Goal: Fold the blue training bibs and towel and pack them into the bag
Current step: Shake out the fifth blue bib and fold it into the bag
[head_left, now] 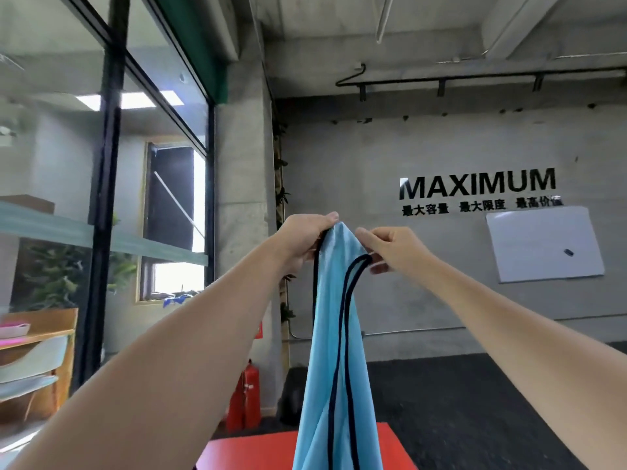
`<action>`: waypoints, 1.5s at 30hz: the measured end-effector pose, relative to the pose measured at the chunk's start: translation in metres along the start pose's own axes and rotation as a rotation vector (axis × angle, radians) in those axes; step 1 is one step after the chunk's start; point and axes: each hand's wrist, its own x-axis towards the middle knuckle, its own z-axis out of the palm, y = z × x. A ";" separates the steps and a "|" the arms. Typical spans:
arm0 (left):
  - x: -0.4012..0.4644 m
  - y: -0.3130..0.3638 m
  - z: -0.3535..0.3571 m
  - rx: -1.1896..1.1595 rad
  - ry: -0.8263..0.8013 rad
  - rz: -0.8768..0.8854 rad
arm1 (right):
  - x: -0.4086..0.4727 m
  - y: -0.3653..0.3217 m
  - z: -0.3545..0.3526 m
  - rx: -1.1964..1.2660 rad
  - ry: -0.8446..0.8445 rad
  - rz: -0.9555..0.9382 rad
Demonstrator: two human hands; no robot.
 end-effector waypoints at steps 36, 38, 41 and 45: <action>0.002 -0.088 -0.057 0.435 0.041 0.132 | -0.044 0.118 0.105 0.012 -0.305 0.249; 0.001 -0.094 -0.060 0.454 0.047 0.130 | -0.047 0.130 0.111 0.023 -0.265 0.264; -0.002 -0.101 -0.068 0.493 0.097 0.117 | -0.048 0.140 0.110 0.051 -0.230 0.290; -0.007 -0.108 -0.083 0.534 0.194 0.106 | -0.049 0.144 0.103 0.121 -0.300 0.319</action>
